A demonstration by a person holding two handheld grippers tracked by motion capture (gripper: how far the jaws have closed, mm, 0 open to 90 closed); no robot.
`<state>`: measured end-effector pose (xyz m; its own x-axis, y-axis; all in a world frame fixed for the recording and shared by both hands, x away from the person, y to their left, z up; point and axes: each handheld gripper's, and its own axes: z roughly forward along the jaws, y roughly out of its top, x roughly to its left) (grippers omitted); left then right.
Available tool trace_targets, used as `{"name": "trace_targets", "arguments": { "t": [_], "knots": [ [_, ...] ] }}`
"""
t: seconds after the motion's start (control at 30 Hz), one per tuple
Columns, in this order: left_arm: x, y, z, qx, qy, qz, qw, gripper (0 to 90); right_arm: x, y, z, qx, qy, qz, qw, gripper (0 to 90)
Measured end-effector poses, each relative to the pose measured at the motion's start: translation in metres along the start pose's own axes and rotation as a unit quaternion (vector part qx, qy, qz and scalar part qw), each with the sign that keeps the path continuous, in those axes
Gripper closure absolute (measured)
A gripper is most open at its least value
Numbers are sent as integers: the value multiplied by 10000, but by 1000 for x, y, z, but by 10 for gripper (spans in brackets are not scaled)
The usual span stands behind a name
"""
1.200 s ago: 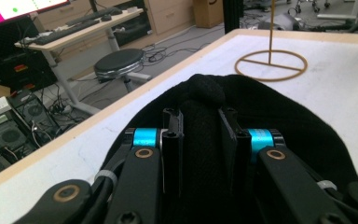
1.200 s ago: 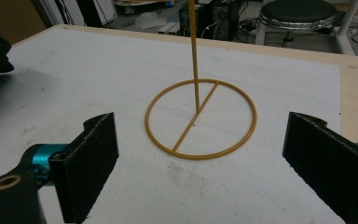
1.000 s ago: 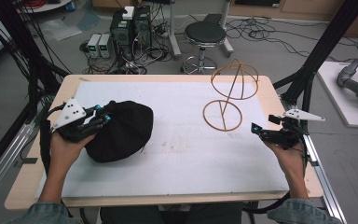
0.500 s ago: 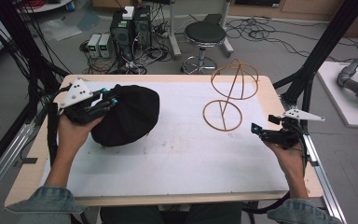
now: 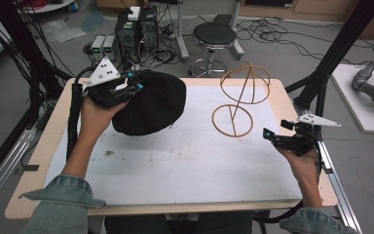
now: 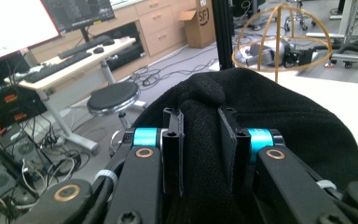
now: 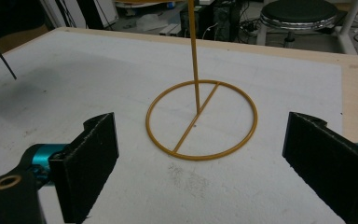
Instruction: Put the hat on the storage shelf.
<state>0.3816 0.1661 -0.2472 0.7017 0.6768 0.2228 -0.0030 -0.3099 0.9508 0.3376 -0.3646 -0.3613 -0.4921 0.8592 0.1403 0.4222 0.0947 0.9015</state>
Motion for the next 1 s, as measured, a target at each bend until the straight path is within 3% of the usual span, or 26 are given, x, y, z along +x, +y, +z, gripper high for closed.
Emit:
{"name": "trace_targets", "arguments": {
  "t": [0.2,0.37,0.57,1.0],
  "knots": [
    [1,15,15,-174,-48,-64,9998,742,0,-1,0,5,18,35,10000,101],
    [-1,26,27,-207,-100,6,9997,742,0,0,1,1,36,45,10000,101],
    [-2,46,45,-412,-175,-4,9990,743,0,0,-1,-39,59,64,10000,101],
    [-7,76,81,-547,-375,-15,9978,743,0,0,-4,-52,74,69,9999,101]
  ]
}}
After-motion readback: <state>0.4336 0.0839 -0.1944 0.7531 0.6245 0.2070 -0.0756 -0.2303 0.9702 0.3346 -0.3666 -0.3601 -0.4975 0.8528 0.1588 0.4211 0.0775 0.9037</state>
